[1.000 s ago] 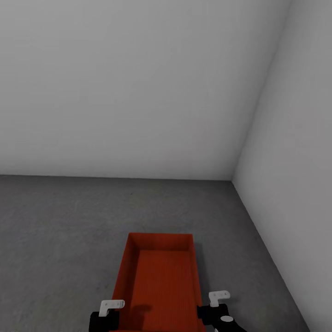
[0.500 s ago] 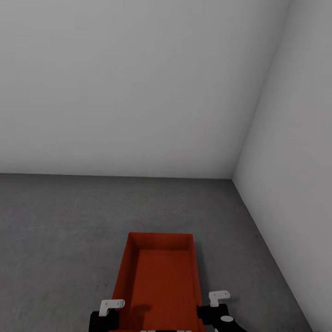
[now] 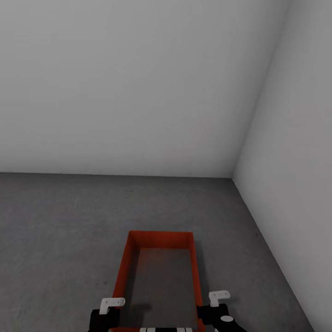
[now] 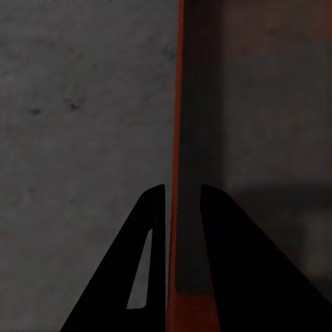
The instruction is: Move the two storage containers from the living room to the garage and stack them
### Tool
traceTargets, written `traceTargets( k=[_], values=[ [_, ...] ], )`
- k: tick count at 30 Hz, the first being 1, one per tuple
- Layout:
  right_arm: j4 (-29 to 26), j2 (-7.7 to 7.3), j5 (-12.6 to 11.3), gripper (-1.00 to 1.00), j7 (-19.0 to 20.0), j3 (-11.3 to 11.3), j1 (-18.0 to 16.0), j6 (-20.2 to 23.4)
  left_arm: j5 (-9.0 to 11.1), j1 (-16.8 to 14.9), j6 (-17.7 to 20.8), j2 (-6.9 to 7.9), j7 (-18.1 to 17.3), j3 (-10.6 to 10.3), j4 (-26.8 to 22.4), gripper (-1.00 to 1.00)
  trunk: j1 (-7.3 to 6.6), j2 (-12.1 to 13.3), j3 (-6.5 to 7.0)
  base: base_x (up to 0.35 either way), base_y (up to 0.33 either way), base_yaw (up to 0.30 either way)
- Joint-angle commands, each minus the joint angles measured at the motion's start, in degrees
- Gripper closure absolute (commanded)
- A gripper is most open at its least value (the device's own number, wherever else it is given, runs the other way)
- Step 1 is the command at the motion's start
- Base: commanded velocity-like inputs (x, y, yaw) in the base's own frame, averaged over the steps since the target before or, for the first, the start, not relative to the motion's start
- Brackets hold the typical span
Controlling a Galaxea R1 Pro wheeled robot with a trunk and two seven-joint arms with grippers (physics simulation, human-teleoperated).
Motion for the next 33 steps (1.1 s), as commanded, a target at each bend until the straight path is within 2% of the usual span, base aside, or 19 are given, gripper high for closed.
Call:
traceTargets(
  k=[1,32,33],
  values=[
    [0.1,-0.02,0.2,1.0,-0.5,0.4,0.0,-0.1,0.4,0.0,0.1,0.05,0.9,0.2,0.8,1.0,0.63,0.0,-0.05,0.0,0.0,0.0],
    [0.0,-0.02,0.2,1.0,-0.5,0.4,0.0,0.0,0.4,0.0,0.1,0.03,1.0,0.1,0.6,1.0,0.63,0.0,-0.05,0.0,0.0,0.0],
    [0.0,-0.02,0.1,-1.0,-0.5,0.4,0.0,0.0,0.4,0.0,0.1,0.03,1.0,0.1,0.6,-1.0,0.63,0.0,-0.05,0.0,0.0,0.0]
  ],
)
